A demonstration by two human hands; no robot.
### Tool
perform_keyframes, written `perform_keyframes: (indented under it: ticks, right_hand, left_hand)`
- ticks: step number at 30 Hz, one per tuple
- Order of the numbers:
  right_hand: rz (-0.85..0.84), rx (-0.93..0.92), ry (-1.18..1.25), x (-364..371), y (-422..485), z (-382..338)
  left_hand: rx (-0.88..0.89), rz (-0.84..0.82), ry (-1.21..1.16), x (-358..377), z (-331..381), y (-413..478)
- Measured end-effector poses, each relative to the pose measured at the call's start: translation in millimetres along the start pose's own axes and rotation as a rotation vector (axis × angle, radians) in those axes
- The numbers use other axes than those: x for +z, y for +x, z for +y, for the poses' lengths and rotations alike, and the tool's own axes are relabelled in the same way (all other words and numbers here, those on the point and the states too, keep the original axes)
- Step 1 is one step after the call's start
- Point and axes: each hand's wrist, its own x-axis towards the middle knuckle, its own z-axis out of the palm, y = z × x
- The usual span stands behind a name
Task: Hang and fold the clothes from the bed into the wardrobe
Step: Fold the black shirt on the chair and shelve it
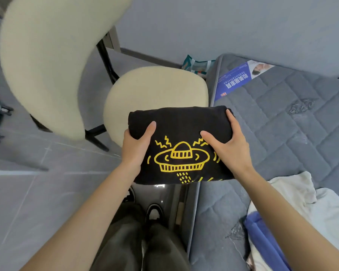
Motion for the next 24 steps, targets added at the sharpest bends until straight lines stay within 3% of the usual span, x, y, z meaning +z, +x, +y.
perform_keyframes:
  ticks: [14, 24]
  right_hand:
    - [-0.266, -0.143, -0.040, 66, -164, -44]
    - [-0.517, -0.417, 0.029, 178, -331, -163]
  left_hand:
    - [-0.113, 0.220, -0.088, -177, -80, -133]
    - [-0.013, 0.427, -0.295, -406, -107, -261]
